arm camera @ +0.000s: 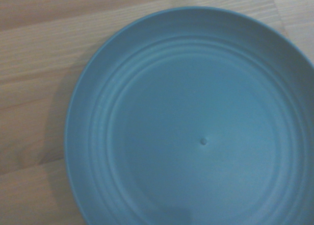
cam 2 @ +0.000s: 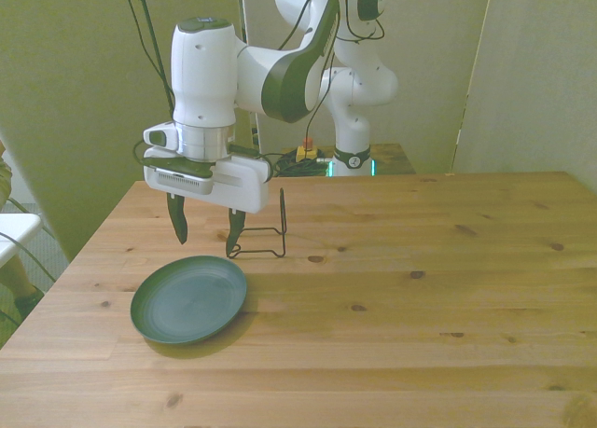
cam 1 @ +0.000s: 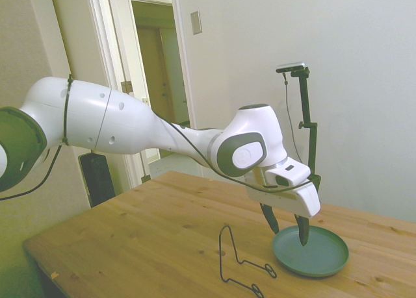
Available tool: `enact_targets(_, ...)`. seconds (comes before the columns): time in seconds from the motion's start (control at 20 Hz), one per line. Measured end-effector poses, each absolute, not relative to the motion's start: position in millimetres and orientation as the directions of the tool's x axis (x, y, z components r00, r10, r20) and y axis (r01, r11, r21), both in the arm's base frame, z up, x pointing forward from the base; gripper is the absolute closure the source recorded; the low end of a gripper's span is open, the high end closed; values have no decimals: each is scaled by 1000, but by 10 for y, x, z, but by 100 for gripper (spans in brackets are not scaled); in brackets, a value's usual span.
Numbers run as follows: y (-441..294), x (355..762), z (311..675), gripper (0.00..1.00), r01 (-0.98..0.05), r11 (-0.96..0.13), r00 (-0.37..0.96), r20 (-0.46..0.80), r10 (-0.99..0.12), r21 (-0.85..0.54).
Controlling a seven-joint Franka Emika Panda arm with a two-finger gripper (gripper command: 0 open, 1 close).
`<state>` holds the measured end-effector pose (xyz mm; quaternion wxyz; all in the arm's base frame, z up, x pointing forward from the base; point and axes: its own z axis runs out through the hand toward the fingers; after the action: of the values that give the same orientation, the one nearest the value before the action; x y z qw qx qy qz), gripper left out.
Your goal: Load the plate
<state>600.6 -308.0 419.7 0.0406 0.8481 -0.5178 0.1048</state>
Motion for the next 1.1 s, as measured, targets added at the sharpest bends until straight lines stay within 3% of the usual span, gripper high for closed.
enact_targets(0.45, -2716, 6231, 4041, 0, -862, -505, 484, 226, -845, -45)
enact_targets(1.1, -2502, 6472, 3818, 0, -887, -461, 441, 268, -856, -13)
